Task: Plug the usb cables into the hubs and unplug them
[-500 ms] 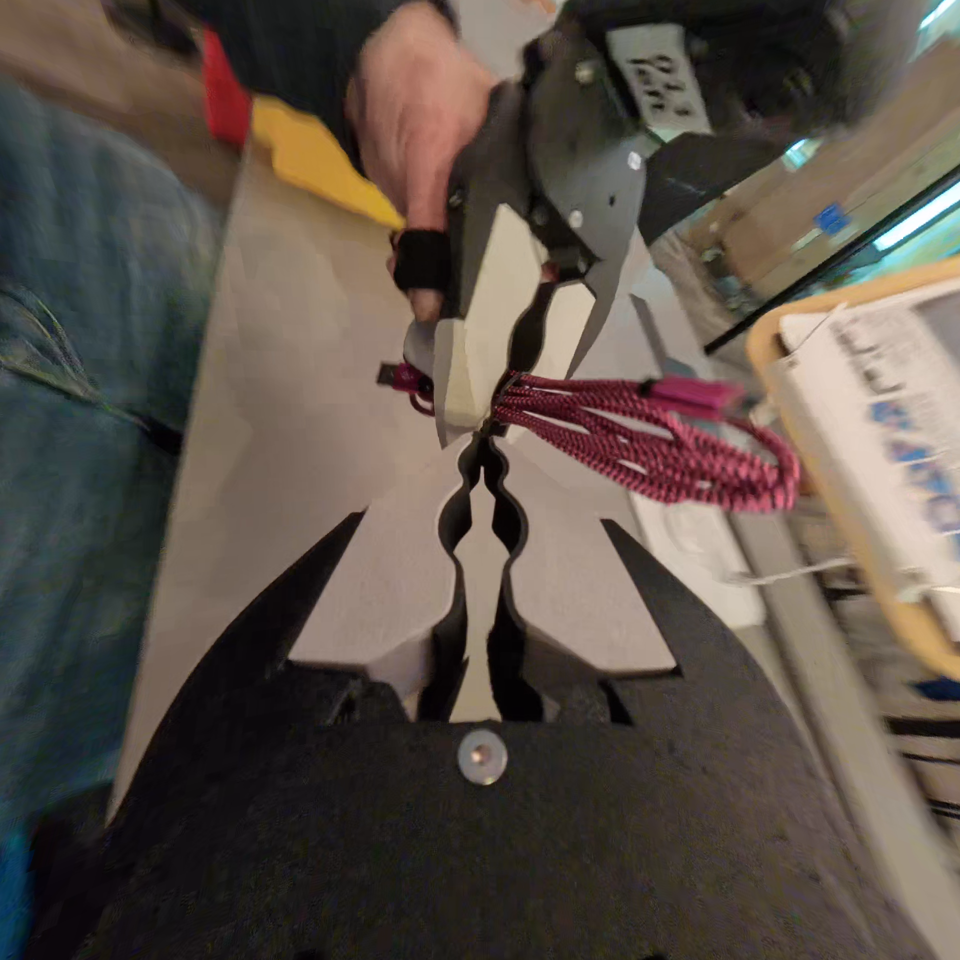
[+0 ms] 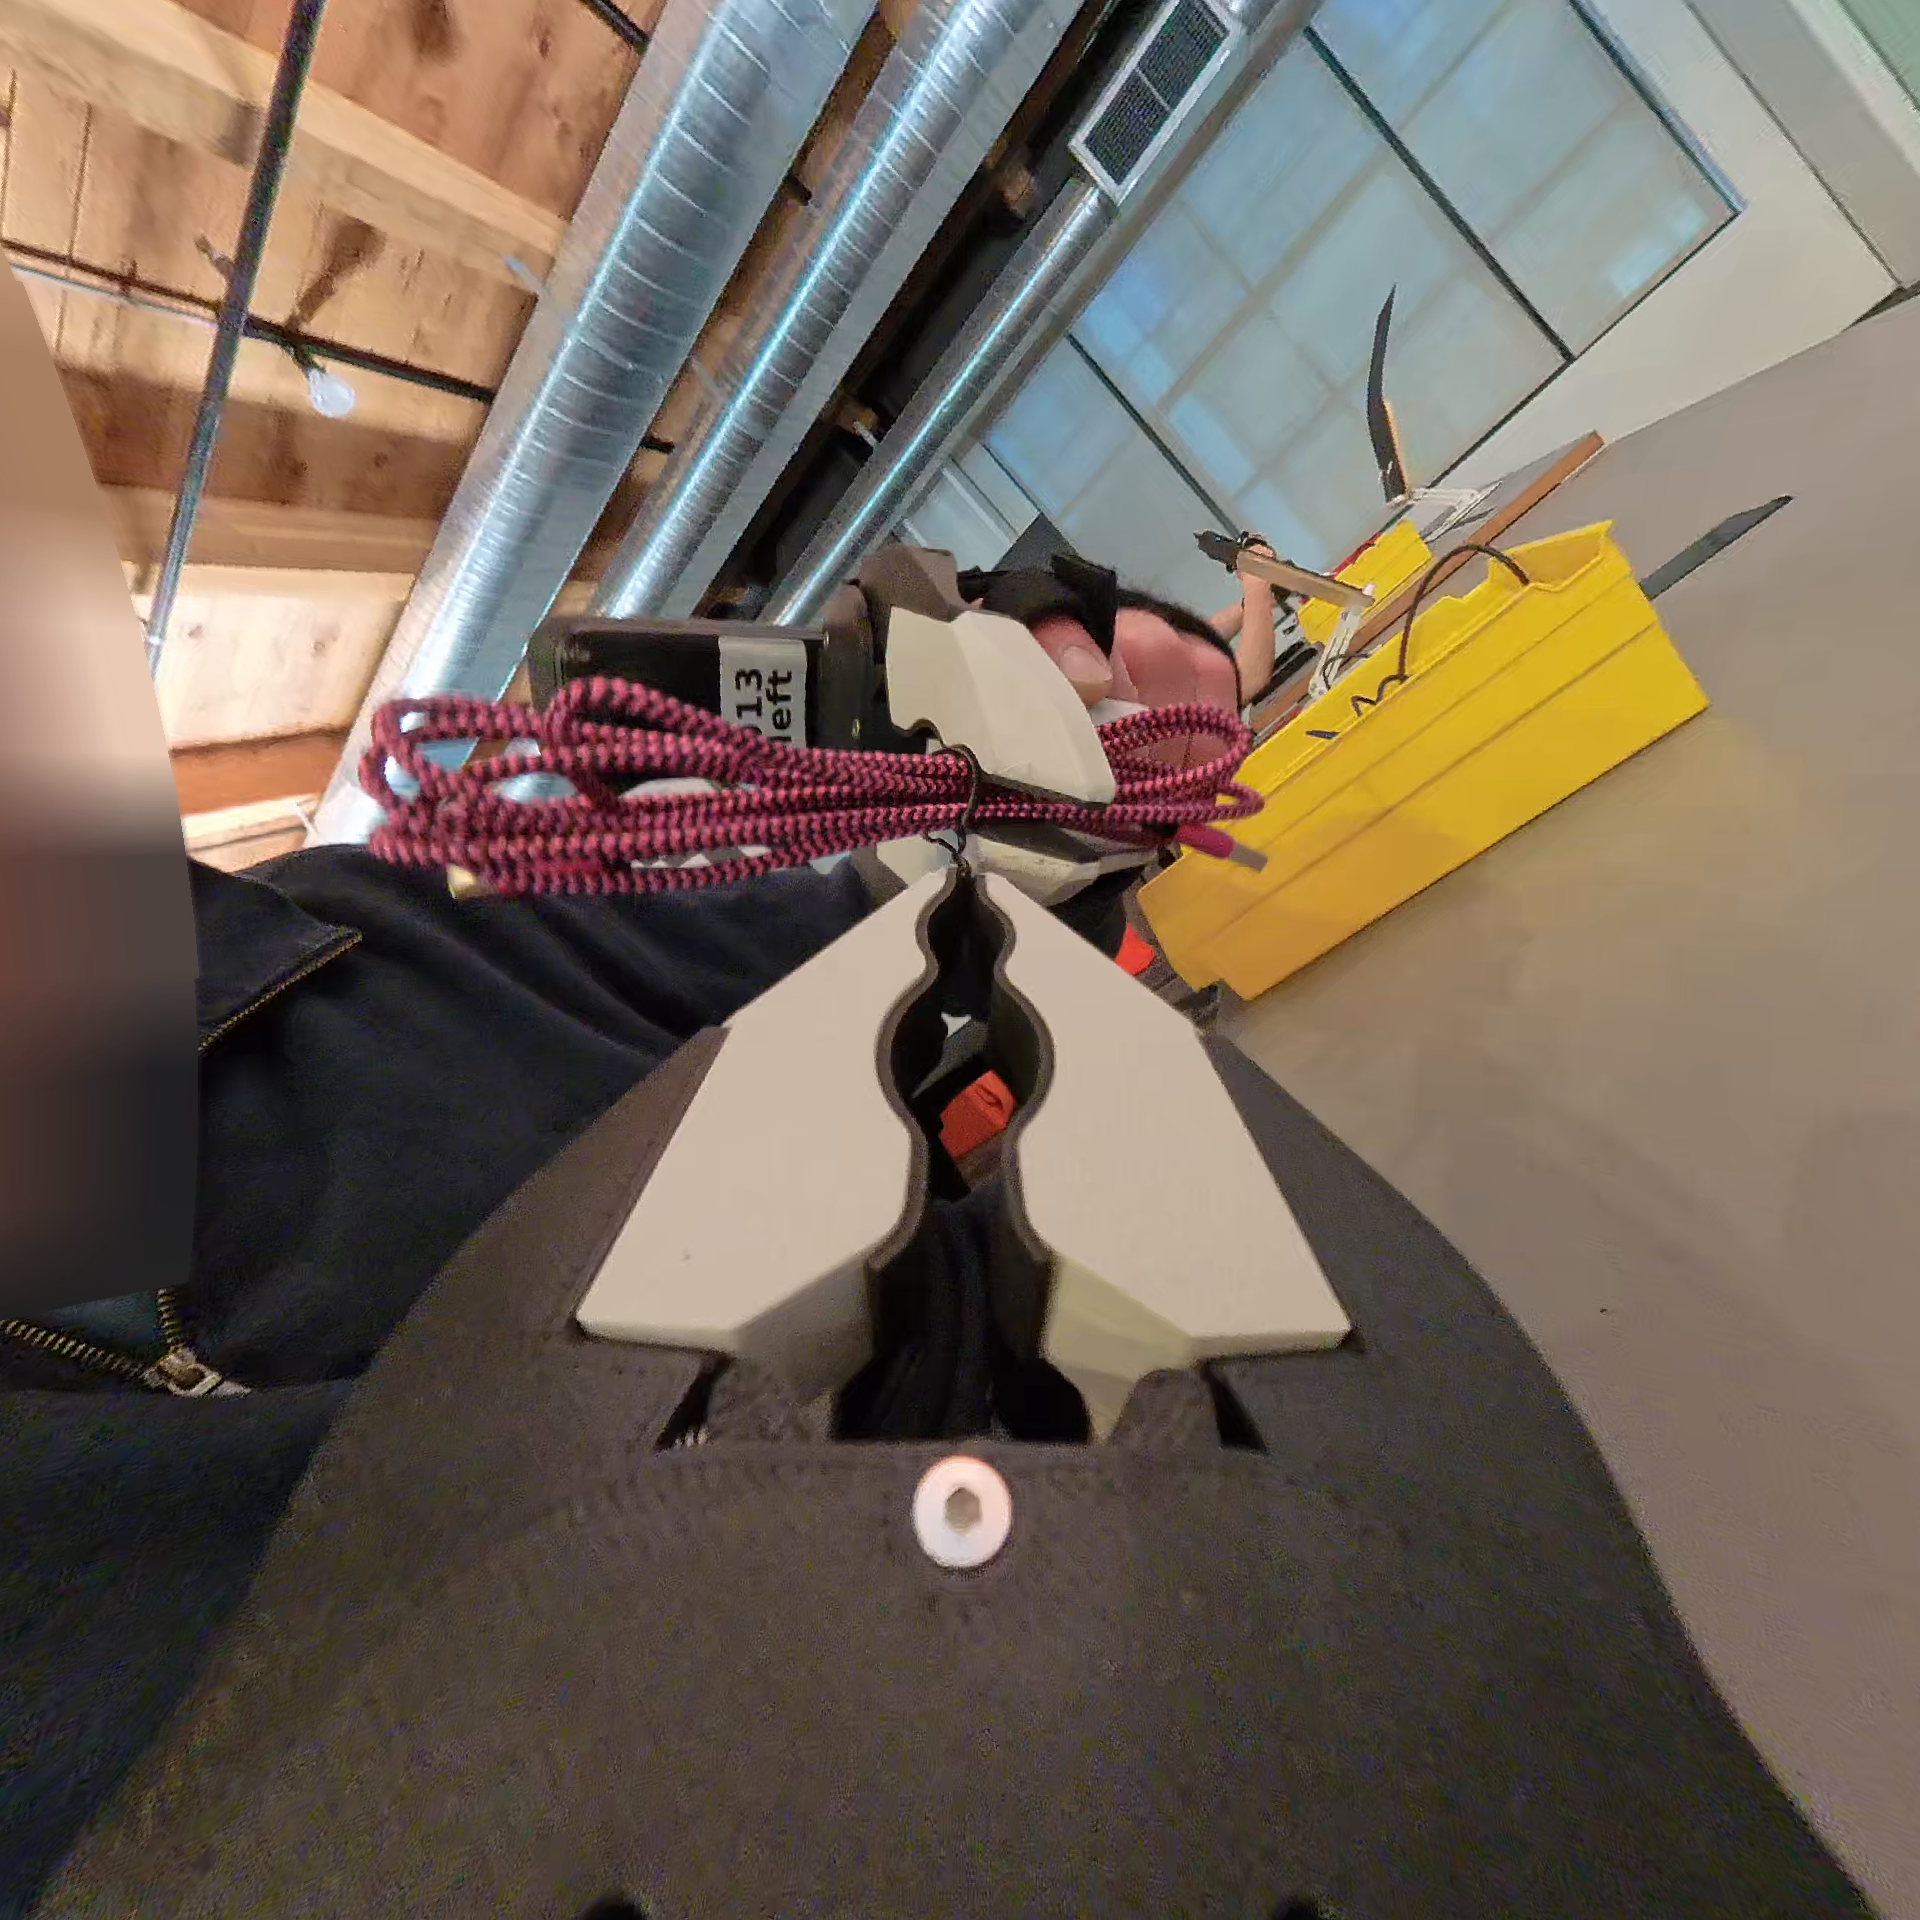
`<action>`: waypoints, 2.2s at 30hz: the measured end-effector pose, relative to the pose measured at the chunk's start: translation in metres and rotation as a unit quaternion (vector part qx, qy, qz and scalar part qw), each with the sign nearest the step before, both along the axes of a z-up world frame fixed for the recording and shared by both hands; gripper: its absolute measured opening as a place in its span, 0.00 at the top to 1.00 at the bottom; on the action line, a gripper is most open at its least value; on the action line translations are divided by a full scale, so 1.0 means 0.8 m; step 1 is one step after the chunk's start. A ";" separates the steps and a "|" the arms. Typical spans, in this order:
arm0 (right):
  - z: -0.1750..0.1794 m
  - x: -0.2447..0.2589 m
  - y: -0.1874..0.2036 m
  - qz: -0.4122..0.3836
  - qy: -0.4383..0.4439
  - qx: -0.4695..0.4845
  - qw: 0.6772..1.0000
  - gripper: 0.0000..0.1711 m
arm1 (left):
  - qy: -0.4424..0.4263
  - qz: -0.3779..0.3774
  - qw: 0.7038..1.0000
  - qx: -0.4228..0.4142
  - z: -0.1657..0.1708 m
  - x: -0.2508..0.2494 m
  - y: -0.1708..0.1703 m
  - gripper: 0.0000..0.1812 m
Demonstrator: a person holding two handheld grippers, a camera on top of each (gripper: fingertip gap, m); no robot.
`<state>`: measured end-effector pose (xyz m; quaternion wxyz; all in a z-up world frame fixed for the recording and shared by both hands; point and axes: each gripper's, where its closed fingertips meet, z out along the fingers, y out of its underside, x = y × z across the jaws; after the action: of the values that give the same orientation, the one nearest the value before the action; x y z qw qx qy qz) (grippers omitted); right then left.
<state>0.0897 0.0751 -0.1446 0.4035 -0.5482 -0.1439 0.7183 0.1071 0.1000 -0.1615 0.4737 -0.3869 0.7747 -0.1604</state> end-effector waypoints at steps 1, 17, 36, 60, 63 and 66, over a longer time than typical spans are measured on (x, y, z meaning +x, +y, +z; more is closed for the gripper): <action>-0.001 -0.001 0.003 -0.009 -0.003 0.008 1.000 1.00 | -0.001 0.011 0.999 -0.036 -0.002 -0.002 0.003 0.96; -0.011 0.007 0.038 -0.250 -0.638 0.545 0.484 0.92 | 0.057 0.079 0.899 -0.426 -0.014 -0.010 0.007 0.96; -0.025 0.007 0.048 -0.220 -0.697 0.595 0.335 1.00 | 0.101 0.089 0.849 -0.510 -0.030 -0.008 -0.009 0.96; -0.025 0.003 0.034 -0.088 -0.197 0.073 0.974 0.93 | 0.040 0.051 0.968 -0.242 -0.027 -0.004 0.012 0.96; -0.037 0.021 0.051 -0.203 -0.386 0.229 0.870 0.83 | 0.047 0.055 0.941 -0.330 -0.025 -0.004 0.009 0.96; -0.038 0.027 0.051 -0.246 -0.543 0.385 0.704 0.83 | 0.058 0.064 0.918 -0.387 -0.026 -0.003 0.009 0.96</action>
<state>0.1110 0.1162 -0.1752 0.5937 -0.6564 -0.4624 0.0536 0.1045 0.1074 -0.1823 0.2506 -0.5973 0.6518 -0.3945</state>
